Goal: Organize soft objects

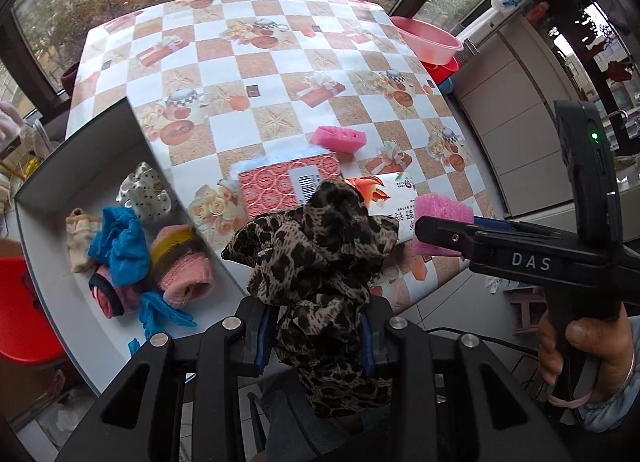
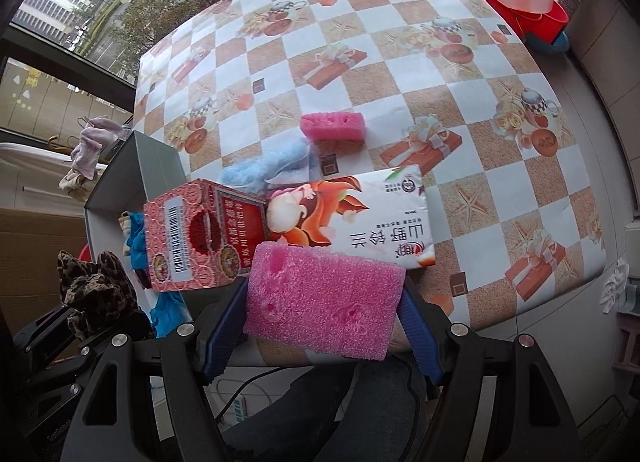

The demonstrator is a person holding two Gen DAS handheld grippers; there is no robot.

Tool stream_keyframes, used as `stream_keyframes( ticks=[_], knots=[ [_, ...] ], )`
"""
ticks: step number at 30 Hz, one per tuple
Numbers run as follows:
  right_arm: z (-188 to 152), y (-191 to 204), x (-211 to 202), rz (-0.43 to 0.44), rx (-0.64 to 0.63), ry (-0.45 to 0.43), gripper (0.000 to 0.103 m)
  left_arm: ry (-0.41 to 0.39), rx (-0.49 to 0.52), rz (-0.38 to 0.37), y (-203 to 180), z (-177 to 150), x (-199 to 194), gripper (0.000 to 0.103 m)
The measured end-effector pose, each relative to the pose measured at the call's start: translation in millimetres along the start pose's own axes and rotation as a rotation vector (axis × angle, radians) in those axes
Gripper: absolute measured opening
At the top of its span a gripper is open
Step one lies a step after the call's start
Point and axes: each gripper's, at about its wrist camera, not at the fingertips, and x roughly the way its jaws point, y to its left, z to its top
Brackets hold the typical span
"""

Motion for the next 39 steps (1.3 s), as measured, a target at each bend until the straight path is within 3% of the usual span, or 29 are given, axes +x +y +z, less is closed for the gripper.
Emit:
stream_keyframes(
  ticks=[11,19,27,39],
  knots=[
    [6.5,64.5,-11.1,0.020,-0.157,-0.021,0.074,-0.073,-0.227,0.081,76.2,-25.6,-21.3,0.037],
    [6.0,110.8,-7.1,0.047,-0.272,-0.002,0.074,-0.078,-0.367,0.162,125.0,-50.6,-26.5,0.037],
    [8.2,157.3,2.0,0.069,-0.381,0.023,0.074,-0.099,-0.427,0.232,146.4,-56.6,-33.9,0.037],
    [27.6,223.0,24.8,0.074,-0.504,0.041,0.074,-0.142,-0.457,0.315,173.4,-28.5,-38.0,0.037]
  ],
)
